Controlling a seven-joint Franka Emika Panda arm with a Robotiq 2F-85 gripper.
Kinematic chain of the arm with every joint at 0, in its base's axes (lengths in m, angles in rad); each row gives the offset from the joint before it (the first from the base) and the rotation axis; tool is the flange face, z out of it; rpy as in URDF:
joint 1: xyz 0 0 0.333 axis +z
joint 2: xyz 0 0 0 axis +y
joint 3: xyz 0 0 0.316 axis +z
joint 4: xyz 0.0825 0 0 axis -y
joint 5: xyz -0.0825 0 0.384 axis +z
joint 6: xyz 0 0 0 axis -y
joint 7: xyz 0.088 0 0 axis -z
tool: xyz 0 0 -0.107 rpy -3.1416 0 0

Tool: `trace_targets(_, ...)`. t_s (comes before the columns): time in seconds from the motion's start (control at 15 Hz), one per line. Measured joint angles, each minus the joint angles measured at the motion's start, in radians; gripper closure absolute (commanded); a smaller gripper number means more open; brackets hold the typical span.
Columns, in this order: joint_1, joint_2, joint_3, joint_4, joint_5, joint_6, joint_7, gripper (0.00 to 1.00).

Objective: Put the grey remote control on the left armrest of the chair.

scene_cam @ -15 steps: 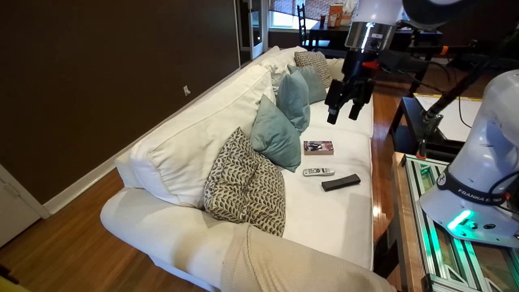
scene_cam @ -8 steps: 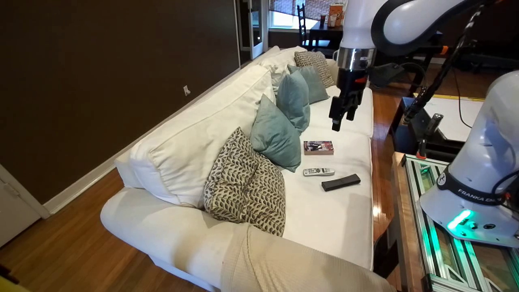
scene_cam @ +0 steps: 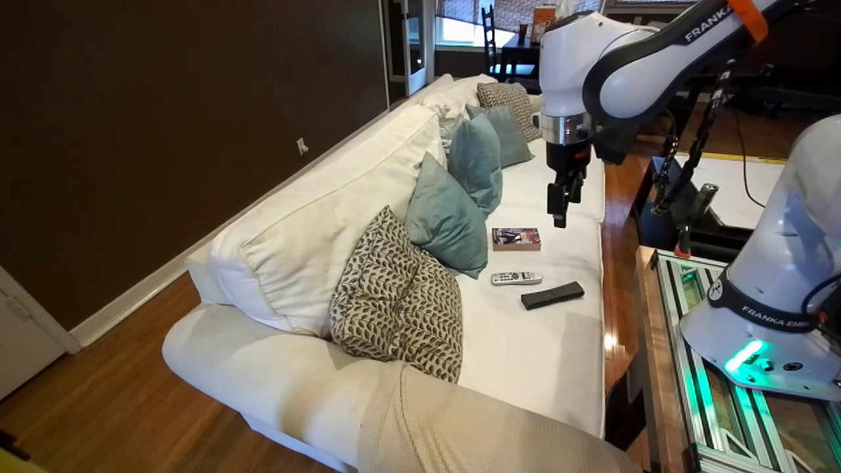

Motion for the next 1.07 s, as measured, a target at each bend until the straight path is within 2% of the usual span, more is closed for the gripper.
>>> trace_targets(0.8,0.003,0.000,-0.002,0.010,-0.011,0.008,0.000,0.00)
trace_targets(0.93,-0.014,0.034,-0.016,0.021,-0.072,0.048,-0.001,0.00)
trace_targets(1.07,-0.055,0.104,-0.042,0.038,-0.174,0.138,-0.003,0.00)
